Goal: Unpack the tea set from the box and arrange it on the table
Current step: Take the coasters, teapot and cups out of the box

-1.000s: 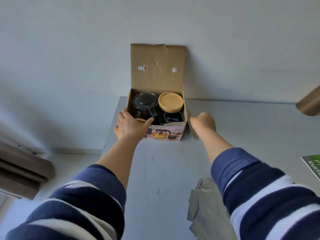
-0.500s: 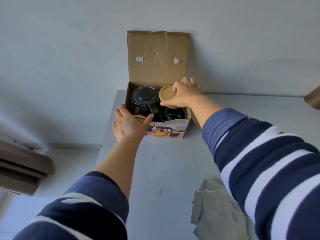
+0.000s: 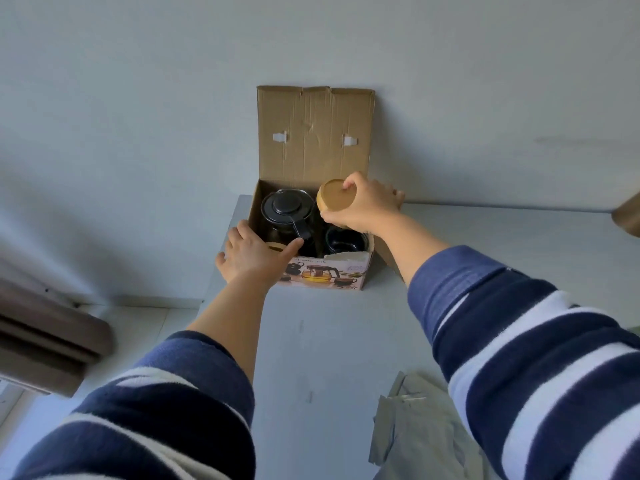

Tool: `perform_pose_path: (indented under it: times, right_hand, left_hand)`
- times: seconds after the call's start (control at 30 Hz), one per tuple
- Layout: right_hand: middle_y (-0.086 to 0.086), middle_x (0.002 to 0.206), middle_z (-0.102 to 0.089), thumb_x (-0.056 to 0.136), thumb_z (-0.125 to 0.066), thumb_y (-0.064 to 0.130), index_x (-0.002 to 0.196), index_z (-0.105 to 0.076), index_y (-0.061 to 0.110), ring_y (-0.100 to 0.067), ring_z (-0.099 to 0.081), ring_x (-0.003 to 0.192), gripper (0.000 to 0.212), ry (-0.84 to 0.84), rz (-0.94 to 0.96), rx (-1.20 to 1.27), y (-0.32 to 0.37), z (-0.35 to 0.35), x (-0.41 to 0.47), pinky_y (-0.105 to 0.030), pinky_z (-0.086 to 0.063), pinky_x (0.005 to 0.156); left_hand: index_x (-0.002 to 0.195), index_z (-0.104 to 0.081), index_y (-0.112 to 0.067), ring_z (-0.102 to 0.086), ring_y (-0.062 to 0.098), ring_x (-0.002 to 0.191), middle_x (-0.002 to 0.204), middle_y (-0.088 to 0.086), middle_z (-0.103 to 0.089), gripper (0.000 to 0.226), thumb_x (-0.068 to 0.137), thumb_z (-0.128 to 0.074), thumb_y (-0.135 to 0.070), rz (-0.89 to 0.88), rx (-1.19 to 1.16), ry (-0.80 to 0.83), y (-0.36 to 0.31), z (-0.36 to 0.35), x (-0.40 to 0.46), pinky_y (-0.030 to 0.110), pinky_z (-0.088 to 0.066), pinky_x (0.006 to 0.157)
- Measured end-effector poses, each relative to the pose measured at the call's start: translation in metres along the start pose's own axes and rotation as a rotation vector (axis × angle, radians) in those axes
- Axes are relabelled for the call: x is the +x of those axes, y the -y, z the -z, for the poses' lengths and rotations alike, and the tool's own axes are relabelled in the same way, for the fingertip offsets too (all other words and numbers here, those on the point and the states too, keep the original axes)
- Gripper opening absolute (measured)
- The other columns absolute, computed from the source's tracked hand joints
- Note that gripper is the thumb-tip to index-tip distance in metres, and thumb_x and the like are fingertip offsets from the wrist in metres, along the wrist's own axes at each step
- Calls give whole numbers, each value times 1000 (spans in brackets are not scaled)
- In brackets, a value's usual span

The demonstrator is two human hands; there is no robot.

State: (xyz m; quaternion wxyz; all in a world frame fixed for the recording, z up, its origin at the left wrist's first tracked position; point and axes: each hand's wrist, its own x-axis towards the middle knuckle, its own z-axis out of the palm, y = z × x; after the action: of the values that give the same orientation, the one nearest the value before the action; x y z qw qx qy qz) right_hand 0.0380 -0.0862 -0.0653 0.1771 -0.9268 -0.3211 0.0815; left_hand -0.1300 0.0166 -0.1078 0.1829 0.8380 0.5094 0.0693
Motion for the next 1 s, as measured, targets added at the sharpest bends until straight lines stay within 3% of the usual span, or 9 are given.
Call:
perform_pose_path:
  times: [0.07,0.13,0.2,0.27,0.37,0.47,0.7,0.83,1.0]
  right_hand:
    - [0,120,-50,63,-68,64,118,-42,34,-23,-50,109,68,84,-31,296,-8,17,-5,-34,-45,85]
    - [0,118,-49,69,-71,54,120,-42,29,-19,-53,101,64,131,-62,515,-28,34,-12,-27,-46,71]
    - [0,115,-50,72,-72,49,120,-43,27,-18,-54,97,60,118,-117,580,-58,48,-18,-25,-44,69]
    - [1,111,-52,72,-73,47,120,-45,25,-17,-55,94,60,74,-189,588,-99,58,-22,-24,-44,69]
    - [0,117,-56,65,-76,51,118,-47,26,-20,-58,103,65,37,-261,469,-178,67,-25,-27,-47,84]
    - [-6,125,-50,60,-75,55,122,-45,29,-27,-53,116,74,49,-309,247,-257,75,-31,-35,-47,97]
    - [-10,127,-43,66,-72,54,124,-41,26,-33,-44,121,71,53,-435,112,-399,78,-34,-34,-41,94]
    - [-10,128,-42,69,-72,50,123,-42,24,-33,-39,124,68,-11,-428,111,-435,70,-15,-34,-41,93]
    - [-10,129,-42,68,-74,47,122,-44,22,-32,-38,124,67,-106,-394,111,-451,65,26,-35,-41,95]
  left_hand:
    - [148,-20,-12,-19,26,145,154,7,-26,96,78,-50,-70,25,24,1,-11,7,-3,53,-13,117]
    - [150,-21,-14,0,23,149,160,5,-12,77,86,-46,-50,21,42,-36,-38,10,-11,57,-1,117]
    - [148,-29,-17,8,22,149,162,4,-7,64,89,-46,-35,-34,58,-62,-78,7,-23,58,3,117]
    - [144,-39,-19,8,21,149,162,3,-10,56,89,-47,-30,-129,51,-52,-122,-7,-40,56,4,117]
    - [135,-50,-21,7,21,149,161,2,-13,49,87,-45,-26,-278,77,-3,-187,-48,-74,53,2,119]
    - [134,-49,-24,8,19,149,161,1,-10,45,89,-46,-28,-390,98,114,-243,-103,-111,50,1,119]
    - [154,-11,-21,12,20,149,162,-1,7,81,91,-44,-60,-460,249,548,-326,-200,-160,52,-1,119]
    - [153,8,-24,18,21,147,160,-2,20,105,80,-47,-74,-536,368,551,-327,-222,-158,50,-1,119]
    - [150,19,-28,23,20,146,157,-4,29,109,75,-37,-83,-586,463,541,-320,-227,-149,47,2,120]
